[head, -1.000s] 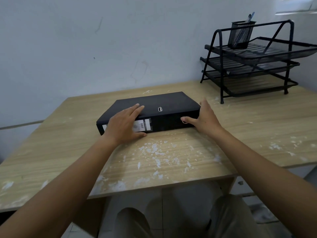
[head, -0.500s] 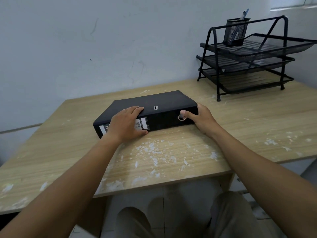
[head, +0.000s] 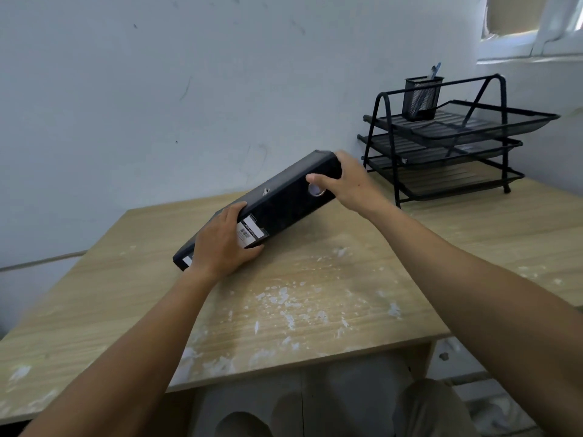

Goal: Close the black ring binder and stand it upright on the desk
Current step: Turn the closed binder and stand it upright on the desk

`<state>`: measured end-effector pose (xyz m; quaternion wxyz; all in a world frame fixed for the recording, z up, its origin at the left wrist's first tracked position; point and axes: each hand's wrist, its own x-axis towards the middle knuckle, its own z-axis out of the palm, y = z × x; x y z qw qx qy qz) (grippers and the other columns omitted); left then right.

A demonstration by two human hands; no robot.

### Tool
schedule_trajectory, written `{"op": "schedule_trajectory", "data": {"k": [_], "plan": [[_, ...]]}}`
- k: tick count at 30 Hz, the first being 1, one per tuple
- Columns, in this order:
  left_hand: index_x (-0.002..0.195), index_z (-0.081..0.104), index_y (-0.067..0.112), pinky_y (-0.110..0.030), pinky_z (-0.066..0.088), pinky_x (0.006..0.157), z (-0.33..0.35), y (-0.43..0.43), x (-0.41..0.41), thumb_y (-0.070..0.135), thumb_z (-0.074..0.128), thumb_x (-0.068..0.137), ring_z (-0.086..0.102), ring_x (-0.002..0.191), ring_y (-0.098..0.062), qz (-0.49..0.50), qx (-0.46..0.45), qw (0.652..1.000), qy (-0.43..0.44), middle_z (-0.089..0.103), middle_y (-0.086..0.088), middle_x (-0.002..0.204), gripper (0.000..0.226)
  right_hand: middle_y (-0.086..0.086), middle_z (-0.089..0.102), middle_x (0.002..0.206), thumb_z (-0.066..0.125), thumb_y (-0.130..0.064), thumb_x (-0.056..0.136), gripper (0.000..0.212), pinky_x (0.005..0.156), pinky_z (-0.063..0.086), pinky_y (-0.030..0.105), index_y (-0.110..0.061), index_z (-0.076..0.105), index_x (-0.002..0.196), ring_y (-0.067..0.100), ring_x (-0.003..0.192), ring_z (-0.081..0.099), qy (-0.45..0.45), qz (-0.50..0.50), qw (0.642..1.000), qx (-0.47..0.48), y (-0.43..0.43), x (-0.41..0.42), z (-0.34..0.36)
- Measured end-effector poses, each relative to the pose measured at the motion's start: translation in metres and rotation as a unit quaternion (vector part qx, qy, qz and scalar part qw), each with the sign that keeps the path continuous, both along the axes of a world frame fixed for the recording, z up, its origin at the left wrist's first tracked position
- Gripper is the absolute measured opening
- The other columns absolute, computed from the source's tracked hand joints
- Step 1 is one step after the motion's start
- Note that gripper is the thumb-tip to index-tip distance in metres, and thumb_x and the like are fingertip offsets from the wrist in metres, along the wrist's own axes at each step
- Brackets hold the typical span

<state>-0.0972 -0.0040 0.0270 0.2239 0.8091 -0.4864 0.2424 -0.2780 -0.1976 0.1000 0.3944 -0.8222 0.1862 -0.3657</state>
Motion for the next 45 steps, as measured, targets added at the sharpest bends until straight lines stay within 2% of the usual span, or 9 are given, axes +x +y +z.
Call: {"op": "schedule_trajectory", "data": {"k": [3,6,9,13,18,29,33,40,45], "plan": [[0.132,0.043,0.027,-0.031,0.048,0.073,0.007,0.001,-0.007,0.053,0.077,0.065,0.063,0.098,-0.016,-0.012,-0.082,0.995,0.063,0.064,0.007,0.117,0.08,-0.009,0.055,0.082,0.075,-0.034,0.081,0.036,0.059,0.04,0.01,-0.011,0.054,0.099,0.004,0.071,0.051,0.002,-0.014,0.998,-0.053,0.009,0.011,0.038],[0.126,0.042,0.034,-0.029,0.047,0.069,0.015,0.0,-0.015,0.062,0.073,0.061,0.062,0.09,-0.008,-0.012,-0.153,0.98,0.131,0.064,0.016,0.108,0.077,-0.01,0.055,0.084,0.076,-0.04,0.078,0.038,0.079,0.045,0.029,-0.019,0.052,0.099,0.017,0.084,0.054,0.005,-0.025,0.993,-0.114,0.022,0.026,0.071],[0.124,0.041,0.037,-0.027,0.046,0.069,0.017,0.002,-0.018,0.063,0.073,0.058,0.059,0.084,-0.005,-0.005,-0.2,0.964,0.172,0.059,0.022,0.101,0.079,0.005,0.054,0.117,0.077,-0.041,0.076,0.053,0.098,0.041,0.037,-0.019,0.059,0.121,0.027,0.114,0.047,-0.008,-0.056,0.985,-0.163,0.038,0.042,0.089],[0.122,0.04,0.039,-0.025,0.046,0.067,0.017,0.003,-0.014,0.057,0.077,0.059,0.06,0.081,-0.006,0.015,-0.243,0.947,0.209,0.063,0.019,0.101,0.075,0.01,0.027,0.15,0.079,-0.028,0.078,0.082,0.1,0.032,0.02,-0.021,0.035,0.147,0.024,0.134,0.036,-0.089,-0.024,0.993,-0.074,0.064,0.062,0.091],[0.123,0.042,0.033,-0.015,0.039,0.06,0.018,0.005,-0.009,0.051,0.08,0.06,0.059,0.079,-0.006,0.033,-0.287,0.927,0.24,0.06,0.017,0.097,0.076,0.005,0.028,0.155,0.08,-0.032,0.076,0.114,0.111,0.03,0.035,-0.015,-0.001,0.154,0.021,0.14,0.032,-0.136,-0.005,0.99,0.026,0.091,0.091,0.089],[0.13,0.036,0.027,-0.003,0.042,0.055,0.009,0.023,0.005,0.049,0.081,0.064,0.058,0.08,0.007,0.047,-0.347,0.882,0.316,0.06,0.012,0.101,0.083,-0.003,0.045,0.144,0.083,-0.038,0.068,0.111,0.102,0.044,0.047,-0.028,0.008,0.149,0.021,0.127,0.05,-0.132,0.057,0.99,0.018,0.15,0.142,0.073],[0.13,0.035,0.025,-0.019,0.049,0.065,0.002,0.028,0.012,0.045,0.082,0.064,0.065,0.083,-0.011,0.04,-0.365,0.871,0.327,0.063,0.005,0.103,0.083,-0.001,0.042,0.146,0.083,-0.04,0.067,0.11,0.101,0.046,0.047,-0.028,0.01,0.149,0.021,0.128,0.049,-0.124,0.065,0.99,0.009,0.165,0.154,0.059],[0.133,0.032,0.031,-0.031,0.056,0.073,-0.006,0.033,0.014,0.045,0.08,0.056,0.064,0.094,-0.014,0.014,-0.39,0.852,0.348,0.059,0.006,0.116,0.091,0.0,0.04,0.147,0.081,-0.04,0.071,0.105,0.101,0.046,0.047,-0.022,0.014,0.149,0.021,0.13,0.047,-0.13,0.066,0.989,0.011,0.181,0.164,0.038],[0.136,0.019,0.046,-0.026,0.052,0.073,-0.016,0.034,0.005,0.043,0.083,0.061,0.057,0.111,-0.011,0.035,-0.372,0.871,0.318,0.042,0.012,0.136,0.098,-0.003,0.043,0.142,0.082,-0.043,0.067,0.105,0.098,0.049,0.044,-0.027,0.015,0.147,0.018,0.125,0.05,-0.145,0.059,0.988,0.018,0.18,0.166,0.032]]}}
